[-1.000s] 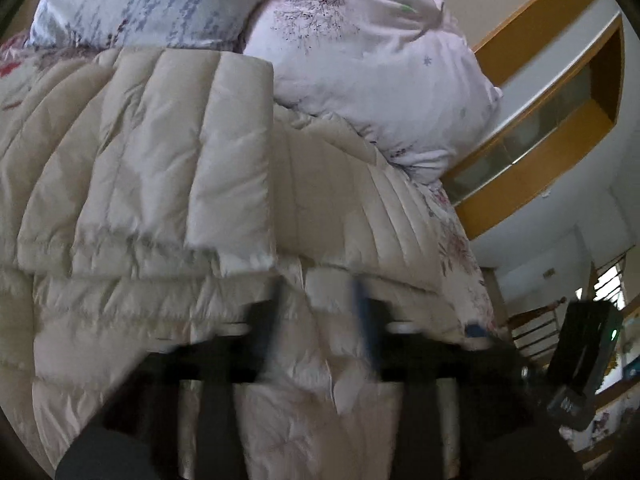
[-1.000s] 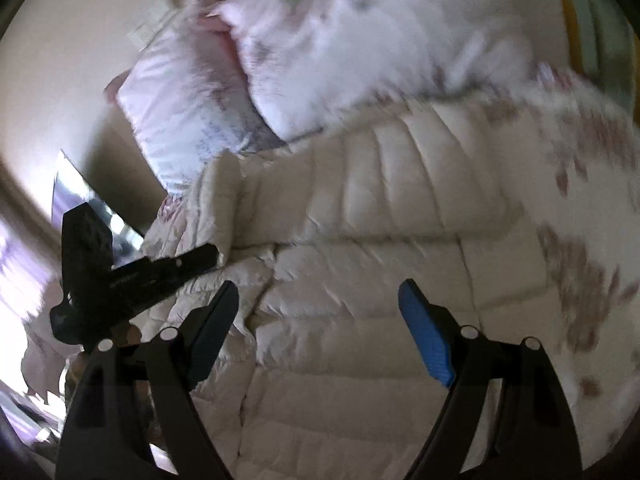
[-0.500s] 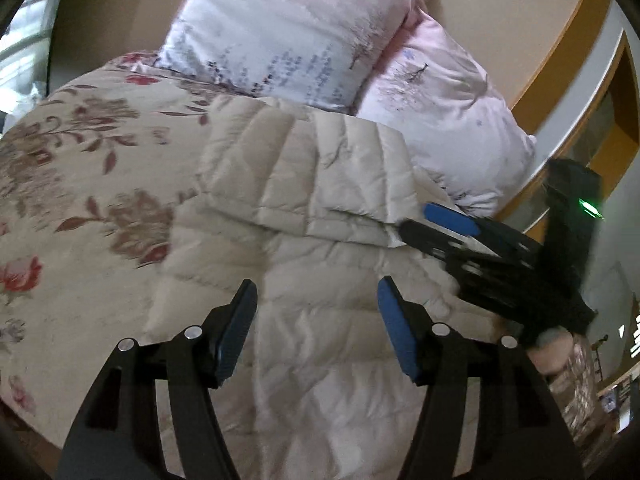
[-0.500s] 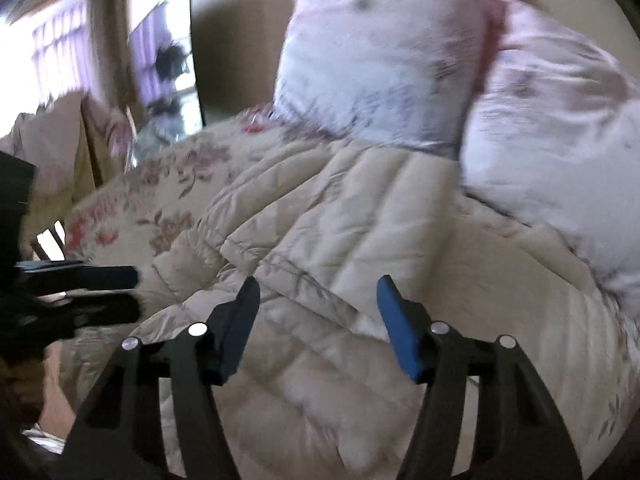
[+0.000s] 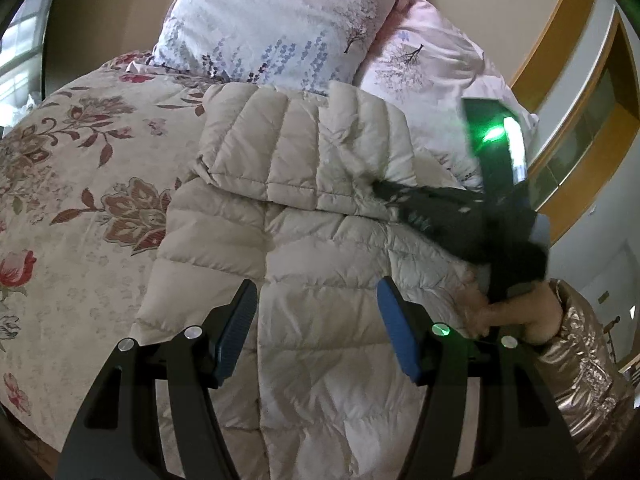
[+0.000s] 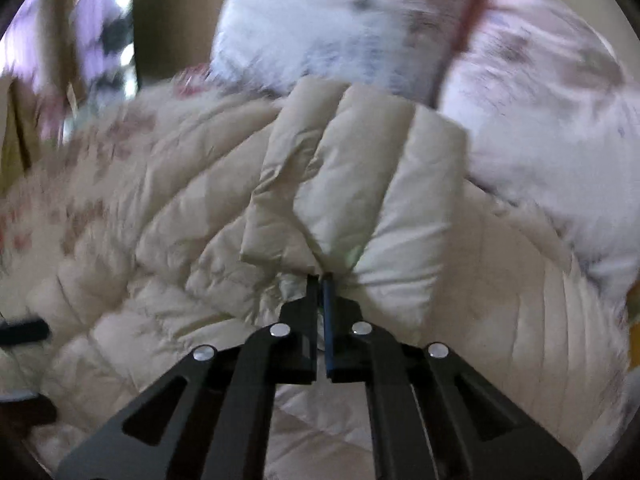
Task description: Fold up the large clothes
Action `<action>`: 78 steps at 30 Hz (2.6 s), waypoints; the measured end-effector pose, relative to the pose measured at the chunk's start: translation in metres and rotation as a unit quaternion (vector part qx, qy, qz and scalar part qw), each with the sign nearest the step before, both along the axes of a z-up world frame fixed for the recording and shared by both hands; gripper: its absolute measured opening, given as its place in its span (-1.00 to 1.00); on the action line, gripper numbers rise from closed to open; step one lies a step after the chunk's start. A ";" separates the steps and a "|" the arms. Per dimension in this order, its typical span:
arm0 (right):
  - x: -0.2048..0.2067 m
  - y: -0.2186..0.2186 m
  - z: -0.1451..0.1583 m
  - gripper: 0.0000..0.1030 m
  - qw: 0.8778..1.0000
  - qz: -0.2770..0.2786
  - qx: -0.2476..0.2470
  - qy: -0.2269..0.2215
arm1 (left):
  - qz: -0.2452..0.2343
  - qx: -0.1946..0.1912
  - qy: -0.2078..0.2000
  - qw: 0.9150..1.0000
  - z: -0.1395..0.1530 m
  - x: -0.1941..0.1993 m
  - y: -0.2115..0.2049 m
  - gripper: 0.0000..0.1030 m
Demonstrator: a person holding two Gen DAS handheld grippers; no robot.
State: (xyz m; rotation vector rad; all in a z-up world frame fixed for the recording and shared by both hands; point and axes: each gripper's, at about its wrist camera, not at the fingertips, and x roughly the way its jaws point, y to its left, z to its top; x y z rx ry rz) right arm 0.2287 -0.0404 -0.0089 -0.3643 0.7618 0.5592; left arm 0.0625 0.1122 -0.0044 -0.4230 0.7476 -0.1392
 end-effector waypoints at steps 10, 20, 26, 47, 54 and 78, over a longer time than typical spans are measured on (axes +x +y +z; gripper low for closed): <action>0.013 -0.145 0.047 -0.94 0.958 -0.152 0.240 0.040 | -0.005 0.027 -0.002 1.000 0.001 0.005 -0.015 0.39; 0.023 -0.205 -0.010 -0.42 0.901 -0.239 0.314 0.180 | 0.005 0.068 0.022 0.997 -0.007 0.010 -0.024 0.66; 0.043 -0.210 -0.012 0.01 0.886 -0.258 0.342 0.178 | 0.004 0.079 0.037 0.996 -0.011 0.013 -0.026 0.72; 0.028 -0.212 -0.024 0.03 0.901 -0.259 0.296 0.186 | 0.017 0.055 0.017 0.998 -0.007 -0.006 0.000 0.72; -0.030 -0.274 -0.009 0.45 0.903 -0.226 0.315 0.186 | 0.043 0.037 0.018 0.998 -0.006 -0.038 0.044 0.68; -0.178 -0.412 -0.059 0.47 0.872 -0.193 0.318 0.319 | -0.079 -0.097 0.089 0.988 -0.045 -0.099 0.056 0.30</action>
